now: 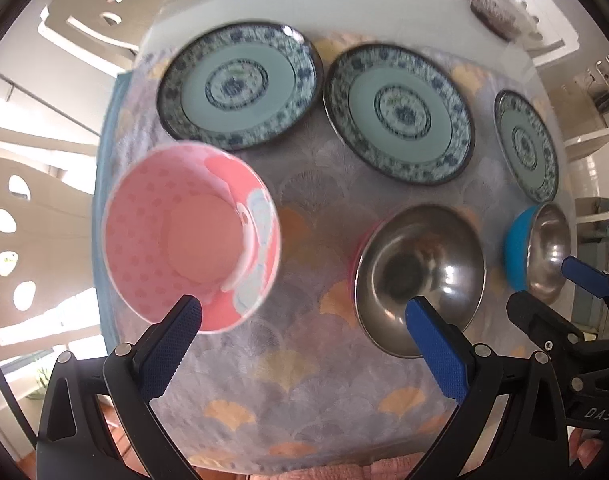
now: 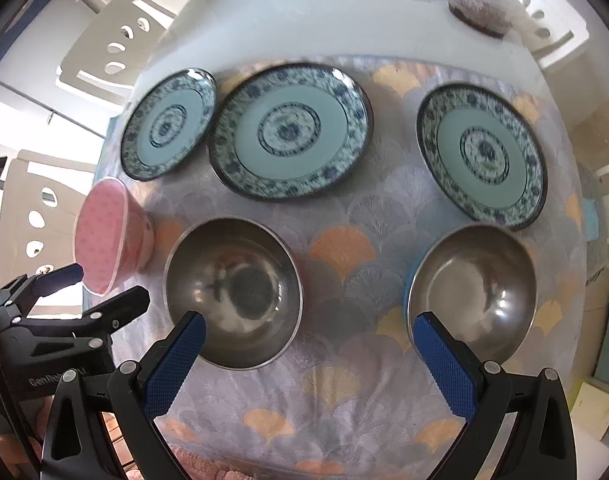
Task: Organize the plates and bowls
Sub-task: 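Move both grippers to a blue-and-white floral plate and grip its rim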
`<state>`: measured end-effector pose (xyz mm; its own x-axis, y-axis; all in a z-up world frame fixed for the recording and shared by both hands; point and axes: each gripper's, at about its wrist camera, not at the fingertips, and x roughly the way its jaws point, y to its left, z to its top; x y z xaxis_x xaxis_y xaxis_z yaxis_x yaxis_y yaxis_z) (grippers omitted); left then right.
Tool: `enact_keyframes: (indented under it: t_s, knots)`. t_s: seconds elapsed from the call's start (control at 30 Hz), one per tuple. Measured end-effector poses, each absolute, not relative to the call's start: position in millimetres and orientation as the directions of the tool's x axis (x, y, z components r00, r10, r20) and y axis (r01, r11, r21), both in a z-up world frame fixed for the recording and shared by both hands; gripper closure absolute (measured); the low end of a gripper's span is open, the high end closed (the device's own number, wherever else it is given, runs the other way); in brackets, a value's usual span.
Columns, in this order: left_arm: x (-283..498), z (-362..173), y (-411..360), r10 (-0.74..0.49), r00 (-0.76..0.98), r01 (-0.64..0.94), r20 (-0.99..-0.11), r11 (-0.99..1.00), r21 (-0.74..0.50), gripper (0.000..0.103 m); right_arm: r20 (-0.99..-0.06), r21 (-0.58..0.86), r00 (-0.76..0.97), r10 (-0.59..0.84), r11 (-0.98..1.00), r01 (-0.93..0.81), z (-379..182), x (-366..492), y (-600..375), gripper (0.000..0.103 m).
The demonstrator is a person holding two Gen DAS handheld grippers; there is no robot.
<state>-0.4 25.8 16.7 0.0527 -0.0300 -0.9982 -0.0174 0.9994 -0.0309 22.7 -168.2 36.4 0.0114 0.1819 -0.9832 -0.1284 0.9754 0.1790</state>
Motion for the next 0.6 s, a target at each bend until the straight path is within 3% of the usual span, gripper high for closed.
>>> enact_keyframes:
  t_s: [0.5, 0.6]
  knots:
    - [66, 80, 126, -0.031, 0.171, -0.127, -0.985, 0.99, -0.054, 0.001, -0.957, 0.196, 0.142, 0.254, 0.923, -0.33, 132, 116, -93, 0.0]
    - [85, 81, 147, 0.017, 0.171, -0.148, -0.985, 0.989, -0.008, 0.001, -0.946, 0.217, 0.152, 0.287, 0.906, -0.364, 142, 140, -72, 0.0]
